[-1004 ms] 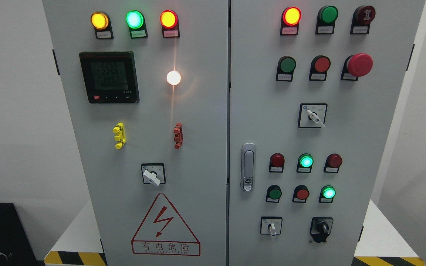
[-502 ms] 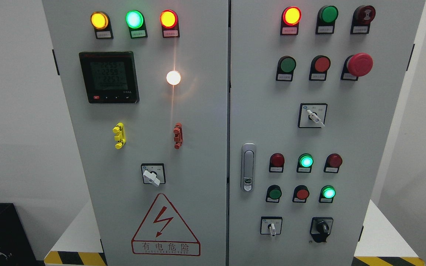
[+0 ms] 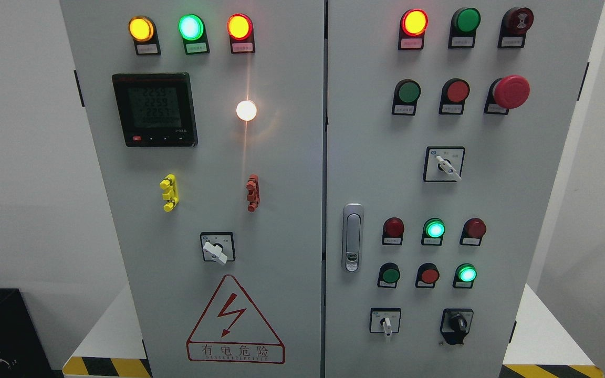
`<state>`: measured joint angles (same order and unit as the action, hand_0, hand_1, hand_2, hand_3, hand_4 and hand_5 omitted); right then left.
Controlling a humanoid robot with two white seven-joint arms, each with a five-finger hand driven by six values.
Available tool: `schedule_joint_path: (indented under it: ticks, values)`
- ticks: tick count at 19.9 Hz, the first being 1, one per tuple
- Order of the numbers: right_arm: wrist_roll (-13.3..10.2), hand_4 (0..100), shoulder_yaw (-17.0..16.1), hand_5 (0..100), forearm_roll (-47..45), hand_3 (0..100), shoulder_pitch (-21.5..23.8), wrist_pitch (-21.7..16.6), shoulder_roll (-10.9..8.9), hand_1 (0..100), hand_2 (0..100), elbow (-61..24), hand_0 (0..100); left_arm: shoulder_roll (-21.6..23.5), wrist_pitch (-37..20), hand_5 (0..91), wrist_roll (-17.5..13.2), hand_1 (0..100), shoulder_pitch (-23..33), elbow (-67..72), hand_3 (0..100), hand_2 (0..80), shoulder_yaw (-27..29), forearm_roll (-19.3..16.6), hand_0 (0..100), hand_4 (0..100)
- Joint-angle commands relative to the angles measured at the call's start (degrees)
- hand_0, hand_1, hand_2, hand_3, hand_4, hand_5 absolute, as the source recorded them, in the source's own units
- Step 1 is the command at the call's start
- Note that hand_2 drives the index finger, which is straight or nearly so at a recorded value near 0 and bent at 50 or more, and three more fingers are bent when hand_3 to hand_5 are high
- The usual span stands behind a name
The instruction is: Flip black knob to close circuit
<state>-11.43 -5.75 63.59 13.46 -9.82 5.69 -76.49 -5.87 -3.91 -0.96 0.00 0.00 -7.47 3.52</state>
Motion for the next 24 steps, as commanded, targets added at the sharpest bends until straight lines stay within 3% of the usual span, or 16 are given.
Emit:
schedule_joint_path:
  ticks: [1,7,10,17,20,22,24]
  values:
    - [2.19,85,1.44,93,3.56,99,-0.19,1.81,0.91,13,82,-13.94,0,-0.02,-0.04,0.0,0.0,56,1.23,-1.32,0,0.0,0.0,0.0,12,0]
    - [3.87,87,1.8,95,3.38,100,-2.2,5.42,0.99,11,83,-17.81,0,-0.01,-0.04,0.0,0.0,56,1.23,-1.32,0,0.0,0.0,0.0,12,0]
    - [5.8,87,2.41,95,2.94,100,-2.3,6.82,1.08,10,83,-20.62,0,-0.01,-0.04,0.0,0.0,56,1.23,-1.32,0,0.0,0.0,0.0,12,0]
    - [6.68,88,5.13,95,2.94,100,-2.91,12.62,1.17,10,84,-23.61,0,-0.01,-0.04,0.0,0.0,56,1.23,-1.32,0,0.0,0.0,0.0,12,0]
    - [7.12,88,5.22,95,2.94,100,-4.57,13.33,1.17,10,84,-23.97,0,0.07,-0.04,0.0,0.0,56,1.23,-1.32,0,0.0,0.0,0.0,12,0]
    - [9.13,88,5.22,96,2.94,100,-6.07,15.34,1.17,10,84,-23.97,0,0.07,-0.04,0.0,0.0,56,1.23,-1.32,0,0.0,0.0,0.0,12,0]
    - [9.67,88,4.96,96,3.11,100,-8.0,16.4,1.26,10,84,-23.79,0,0.07,-0.04,0.0,0.0,56,1.23,-1.32,0,0.0,0.0,0.0,12,0]
